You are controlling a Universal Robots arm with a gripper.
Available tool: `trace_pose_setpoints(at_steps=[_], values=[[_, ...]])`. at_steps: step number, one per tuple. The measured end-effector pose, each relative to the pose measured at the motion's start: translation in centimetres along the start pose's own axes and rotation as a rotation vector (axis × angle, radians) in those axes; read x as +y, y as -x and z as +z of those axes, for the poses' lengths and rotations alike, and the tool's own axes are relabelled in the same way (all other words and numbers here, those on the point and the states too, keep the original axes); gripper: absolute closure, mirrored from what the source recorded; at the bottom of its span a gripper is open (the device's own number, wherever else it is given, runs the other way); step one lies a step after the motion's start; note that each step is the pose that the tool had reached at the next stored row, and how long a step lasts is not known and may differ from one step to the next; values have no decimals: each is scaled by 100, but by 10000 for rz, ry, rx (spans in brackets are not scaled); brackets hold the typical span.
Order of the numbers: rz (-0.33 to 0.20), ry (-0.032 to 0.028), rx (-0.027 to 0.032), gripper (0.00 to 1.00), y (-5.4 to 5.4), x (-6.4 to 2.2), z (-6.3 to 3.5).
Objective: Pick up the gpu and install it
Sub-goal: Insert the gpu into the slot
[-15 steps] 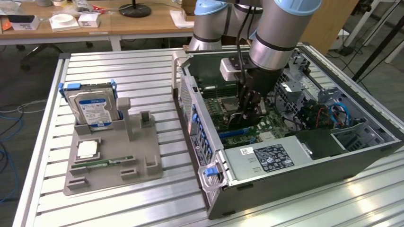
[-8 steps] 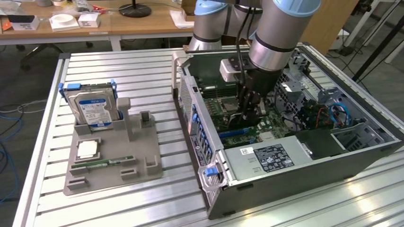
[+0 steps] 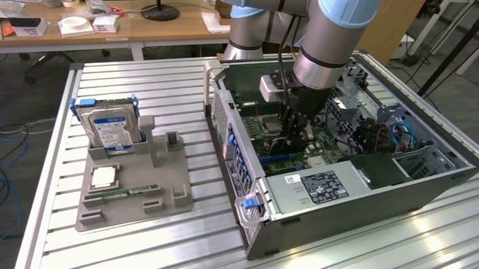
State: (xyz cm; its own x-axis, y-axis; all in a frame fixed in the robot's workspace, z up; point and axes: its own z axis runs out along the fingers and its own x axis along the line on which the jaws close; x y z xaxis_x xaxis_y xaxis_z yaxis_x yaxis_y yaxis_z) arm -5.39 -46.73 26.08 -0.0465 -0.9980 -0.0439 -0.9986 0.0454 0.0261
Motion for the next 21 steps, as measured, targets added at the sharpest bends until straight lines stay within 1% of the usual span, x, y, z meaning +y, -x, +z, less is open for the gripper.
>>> trace_pose_setpoints(at_steps=[4, 8, 18, 21], values=[[-1, 7, 2, 74, 1, -41, 14], [0, 7, 2, 74, -1, -41, 53], [0, 7, 4, 74, -4, -9, 70], [-1, 8, 4, 74, -5, -5, 90]])
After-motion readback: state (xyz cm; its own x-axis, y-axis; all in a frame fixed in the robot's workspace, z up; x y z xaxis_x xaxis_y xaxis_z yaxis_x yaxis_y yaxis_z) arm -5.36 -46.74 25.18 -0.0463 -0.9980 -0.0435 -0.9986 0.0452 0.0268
